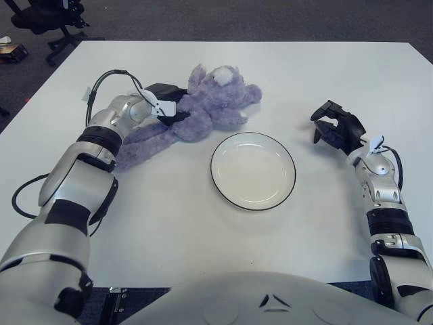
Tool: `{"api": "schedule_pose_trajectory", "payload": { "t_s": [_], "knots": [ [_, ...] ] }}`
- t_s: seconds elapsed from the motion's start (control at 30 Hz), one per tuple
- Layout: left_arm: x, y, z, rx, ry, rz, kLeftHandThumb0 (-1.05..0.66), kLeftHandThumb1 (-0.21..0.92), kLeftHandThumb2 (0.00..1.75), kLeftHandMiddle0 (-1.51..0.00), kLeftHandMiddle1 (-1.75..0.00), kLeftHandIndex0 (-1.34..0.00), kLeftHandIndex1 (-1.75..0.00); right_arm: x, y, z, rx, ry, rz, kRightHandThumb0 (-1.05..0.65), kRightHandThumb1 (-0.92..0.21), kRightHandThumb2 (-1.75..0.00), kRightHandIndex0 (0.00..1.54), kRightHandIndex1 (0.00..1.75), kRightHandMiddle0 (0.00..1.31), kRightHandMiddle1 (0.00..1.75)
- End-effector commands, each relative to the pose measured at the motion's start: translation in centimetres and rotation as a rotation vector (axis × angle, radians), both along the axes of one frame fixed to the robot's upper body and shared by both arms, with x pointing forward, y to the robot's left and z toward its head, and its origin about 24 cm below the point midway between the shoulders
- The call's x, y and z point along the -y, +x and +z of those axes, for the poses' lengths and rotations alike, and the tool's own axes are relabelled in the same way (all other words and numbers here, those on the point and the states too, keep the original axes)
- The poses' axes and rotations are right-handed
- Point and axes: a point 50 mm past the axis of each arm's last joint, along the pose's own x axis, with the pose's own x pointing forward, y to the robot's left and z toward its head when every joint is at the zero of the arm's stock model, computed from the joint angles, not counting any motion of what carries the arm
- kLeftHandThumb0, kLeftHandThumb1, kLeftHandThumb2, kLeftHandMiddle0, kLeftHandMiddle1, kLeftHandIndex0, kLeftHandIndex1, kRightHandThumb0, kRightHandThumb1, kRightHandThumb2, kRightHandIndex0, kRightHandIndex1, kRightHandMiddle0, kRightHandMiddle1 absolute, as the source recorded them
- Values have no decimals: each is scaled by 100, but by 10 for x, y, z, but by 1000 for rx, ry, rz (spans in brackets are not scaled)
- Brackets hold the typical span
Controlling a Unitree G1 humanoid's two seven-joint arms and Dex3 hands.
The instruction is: Put the doll into the plate.
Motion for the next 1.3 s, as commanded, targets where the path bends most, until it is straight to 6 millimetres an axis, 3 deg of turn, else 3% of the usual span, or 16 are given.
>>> {"api": "schedule_pose_trajectory", "payload": {
  "t_s": [0.0, 0.07, 0.17, 0.37, 0.67, 0.8, 1.13, 1.27],
  "knots": [
    [-3, 1, 10, 97, -29, -12, 15, 38, 111, -83, -175, -65, -175, 5, -8, -25, -130, -22, -1, -35, -92, -40, 78, 165, 33, 161],
    [-4, 3, 23, 165, -74, -17, 16, 38, 112, -81, -175, -65, -175, 5, -7, -26, -135, -27, 4, -35, -92, -41, 78, 165, 32, 162],
    [-4, 3, 27, 181, -88, -18, 17, 38, 112, -81, -175, -65, -175, 5, -6, -26, -136, -29, 6, -35, -92, -41, 78, 165, 32, 162],
    [-8, 3, 47, 386, -188, -24, 18, 37, 114, -79, -175, -64, -175, 5, -5, -28, -145, -35, 15, -35, -92, -42, 77, 165, 31, 163],
    [-9, 3, 51, 448, -202, -23, 19, 36, 116, -79, -175, -63, -175, 5, -5, -29, -147, -36, 17, -35, -92, -42, 77, 165, 30, 164],
    [-9, 5, 77, 665, -191, -32, 19, 35, 117, -78, -175, -63, -175, 3, -4, -30, -152, -41, 29, -35, -92, -43, 76, 164, 30, 164],
    [-8, 6, 80, 697, -186, -39, 20, 35, 117, -78, -175, -62, -175, 3, -4, -30, -153, -43, 33, -35, -92, -43, 76, 164, 29, 165],
    [-9, 8, 97, 969, 6, -40, 19, 35, 117, -78, -175, -62, -175, 1, -3, -30, -159, -50, 42, -35, -92, -44, 76, 164, 28, 165]
  ]
}}
